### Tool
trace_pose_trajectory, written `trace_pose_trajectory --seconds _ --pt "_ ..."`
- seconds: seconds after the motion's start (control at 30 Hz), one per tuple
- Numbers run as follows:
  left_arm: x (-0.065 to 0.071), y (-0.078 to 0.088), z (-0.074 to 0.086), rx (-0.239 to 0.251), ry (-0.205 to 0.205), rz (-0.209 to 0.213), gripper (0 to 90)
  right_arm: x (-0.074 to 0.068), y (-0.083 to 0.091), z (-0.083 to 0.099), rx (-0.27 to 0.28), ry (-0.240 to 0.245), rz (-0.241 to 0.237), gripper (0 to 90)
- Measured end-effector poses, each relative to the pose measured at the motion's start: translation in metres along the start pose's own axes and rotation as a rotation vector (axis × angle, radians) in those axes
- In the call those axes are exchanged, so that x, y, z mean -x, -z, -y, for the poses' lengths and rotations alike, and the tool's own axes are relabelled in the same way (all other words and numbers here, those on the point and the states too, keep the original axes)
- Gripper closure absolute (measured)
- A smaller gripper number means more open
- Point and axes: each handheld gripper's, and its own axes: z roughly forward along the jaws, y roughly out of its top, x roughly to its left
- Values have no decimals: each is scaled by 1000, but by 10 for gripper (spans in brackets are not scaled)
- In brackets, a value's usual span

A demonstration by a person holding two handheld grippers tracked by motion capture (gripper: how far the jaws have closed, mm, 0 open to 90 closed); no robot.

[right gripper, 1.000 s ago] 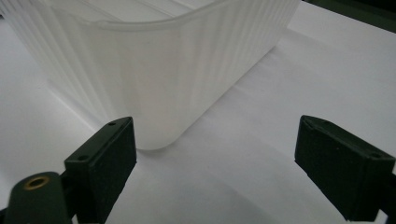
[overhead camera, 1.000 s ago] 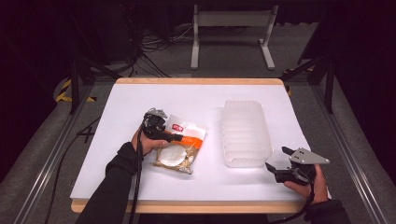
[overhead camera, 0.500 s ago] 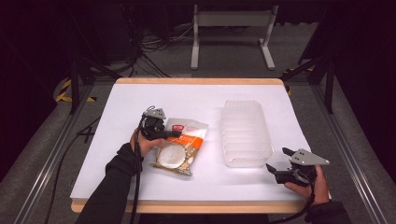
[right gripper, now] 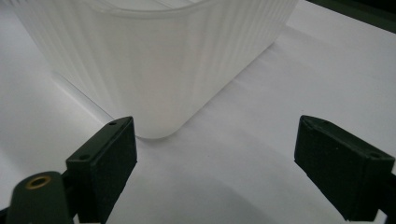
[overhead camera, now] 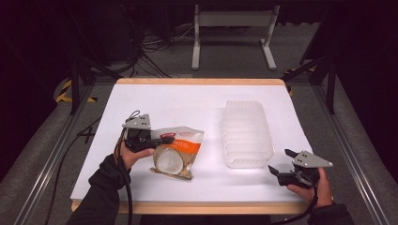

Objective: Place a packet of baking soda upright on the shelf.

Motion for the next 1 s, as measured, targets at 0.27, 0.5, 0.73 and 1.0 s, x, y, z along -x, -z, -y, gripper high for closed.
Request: trace_pose_trajectory --seconds 0.27,0.5,0.73,1.0 --pt "17 13 7 20 -26 -1 897 1 -3 -3 2 5 -3 138" --pt "30 15 7 74 -25 -24 899 0 -5 -6 -2 22 -19 136" --pt "43 7 -4 125 -43 -19 899 -1 -5 -6 -3 26 -24 137" --pt "48 0 -15 138 -70 -20 900 0 -5 -5 -7 22 -25 137"
